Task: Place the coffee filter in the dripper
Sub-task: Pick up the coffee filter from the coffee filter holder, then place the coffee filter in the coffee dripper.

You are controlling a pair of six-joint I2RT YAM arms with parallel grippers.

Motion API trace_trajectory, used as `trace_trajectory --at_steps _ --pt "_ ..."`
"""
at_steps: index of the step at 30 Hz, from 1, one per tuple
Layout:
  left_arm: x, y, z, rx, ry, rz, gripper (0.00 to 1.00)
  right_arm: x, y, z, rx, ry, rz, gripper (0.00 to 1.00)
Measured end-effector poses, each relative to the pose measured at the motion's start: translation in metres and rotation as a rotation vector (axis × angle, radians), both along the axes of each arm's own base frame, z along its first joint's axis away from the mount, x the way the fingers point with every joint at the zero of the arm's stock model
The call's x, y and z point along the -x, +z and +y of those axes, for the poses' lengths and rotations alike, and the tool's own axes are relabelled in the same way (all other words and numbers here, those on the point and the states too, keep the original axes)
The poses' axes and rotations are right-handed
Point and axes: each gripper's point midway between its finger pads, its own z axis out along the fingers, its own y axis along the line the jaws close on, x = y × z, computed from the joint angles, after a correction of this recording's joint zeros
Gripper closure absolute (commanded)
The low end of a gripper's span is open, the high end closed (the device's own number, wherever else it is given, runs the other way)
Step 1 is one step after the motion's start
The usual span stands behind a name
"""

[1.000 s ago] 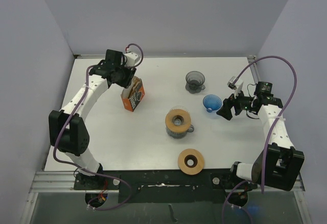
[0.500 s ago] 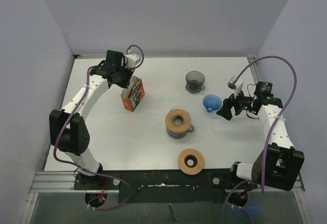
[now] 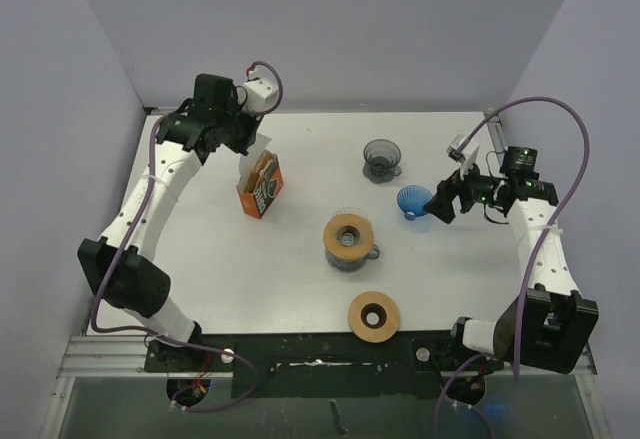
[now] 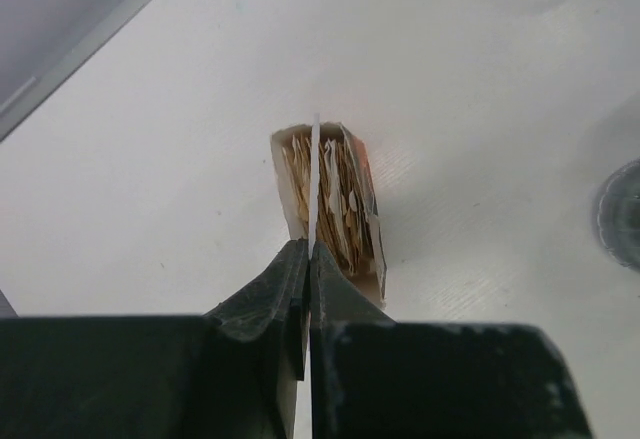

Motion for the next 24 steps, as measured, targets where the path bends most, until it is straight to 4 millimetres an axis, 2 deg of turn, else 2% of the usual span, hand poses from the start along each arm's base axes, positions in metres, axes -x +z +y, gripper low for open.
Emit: trace_trajectory --at_steps 6,11,19,22,24 --pt "0.018 0.054 -0.028 0.055 -0.120 -0.088 1.00 -0.015 0.048 0.027 0.027 0.079 -0.114 0.07" --pt "0.036 0.088 -0.060 0.101 -0.247 -0.146 1.00 -0.018 0.084 0.055 0.034 0.163 -0.204 0.01" --pt "0.080 0.125 -0.121 0.147 -0.505 -0.203 1.00 -0.014 0.134 0.082 -0.029 0.250 -0.309 0.02" --pt "0.096 0.130 -0.146 0.152 -0.610 -0.214 1.00 -0.008 0.148 0.096 -0.075 0.304 -0.335 0.00" --pt "0.105 0.129 -0.162 0.155 -0.673 -0.212 1.00 -0.005 0.156 0.105 -0.103 0.341 -0.349 0.03"
